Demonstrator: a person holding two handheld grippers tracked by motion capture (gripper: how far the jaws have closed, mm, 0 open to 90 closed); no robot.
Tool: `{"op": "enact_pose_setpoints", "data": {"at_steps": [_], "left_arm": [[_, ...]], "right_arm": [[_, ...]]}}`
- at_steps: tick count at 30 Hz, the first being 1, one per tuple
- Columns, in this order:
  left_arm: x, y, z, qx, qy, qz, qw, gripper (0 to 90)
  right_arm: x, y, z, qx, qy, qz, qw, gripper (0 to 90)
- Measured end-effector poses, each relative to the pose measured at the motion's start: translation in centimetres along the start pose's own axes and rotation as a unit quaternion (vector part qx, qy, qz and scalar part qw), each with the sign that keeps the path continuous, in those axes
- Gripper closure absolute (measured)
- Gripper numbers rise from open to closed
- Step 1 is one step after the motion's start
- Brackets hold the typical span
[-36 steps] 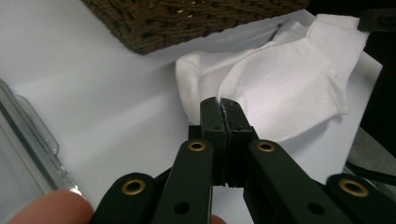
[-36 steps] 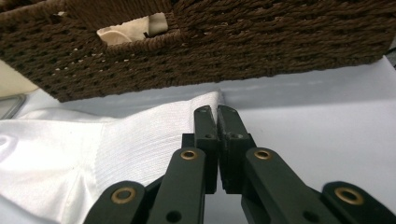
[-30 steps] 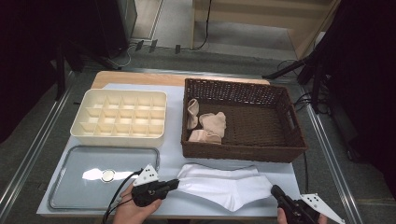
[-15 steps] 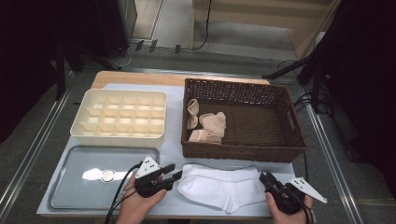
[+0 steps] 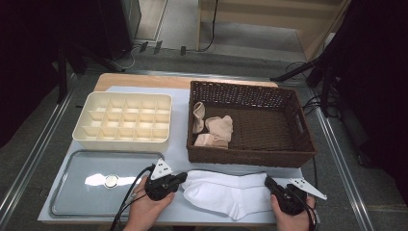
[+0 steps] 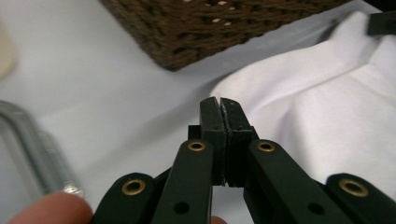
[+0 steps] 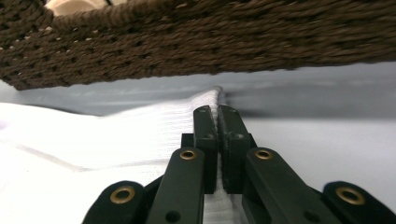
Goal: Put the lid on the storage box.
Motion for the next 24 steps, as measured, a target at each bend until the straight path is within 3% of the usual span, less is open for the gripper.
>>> {"op": "enact_pose_setpoints", "data": {"at_steps": [2,6,10,12,16,22,24], "left_arm": [[0.0,-0.3,0.1,0.005,0.002,-0.014,0.9999,90.0],[0.1,0.0,-0.1,-0.001,0.013,-0.008,0.9999,89.6],[-0.5,-0.1,-0.5,-0.006,0.034,-0.013,0.9993,73.7],[-1.3,-0.1,-0.8,-0.013,0.046,-0.003,0.9989,68.2],[-2.7,0.3,-0.9,-0.019,0.055,0.019,0.9981,67.3],[-2.6,2.3,0.4,-0.001,0.04,0.054,0.9977,66.1],[-2.3,2.8,0.8,0.008,0.031,0.056,0.9979,66.8]], "right_arm": [[-0.3,0.3,-0.1,-0.003,0.002,0.008,1.0,88.6],[-0.2,0.5,0.0,-0.017,0.003,0.002,0.9999,87.2],[-1.0,-0.2,-0.5,-0.015,0.034,-0.009,0.9993,74.9],[-1.8,-0.5,-0.5,-0.013,0.043,-0.007,0.999,73.2],[-3.1,-1.1,0.2,-0.014,0.046,0.001,0.9989,70.6],[-4.4,-1.8,1.2,-0.022,0.043,0.015,0.9987,65.9],[-4.6,-1.8,1.8,-0.023,0.032,0.027,0.9989,65.1]]}}
Point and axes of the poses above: each handheld gripper's, and its own axes: x roughly forward along the jaws, z roughly out of its underside, y roughly to its right, the point moved 7 cm from there along x, roughly forward along the jaws, and after that the axes turned 15 degrees about -z, right-handed, at the moved point
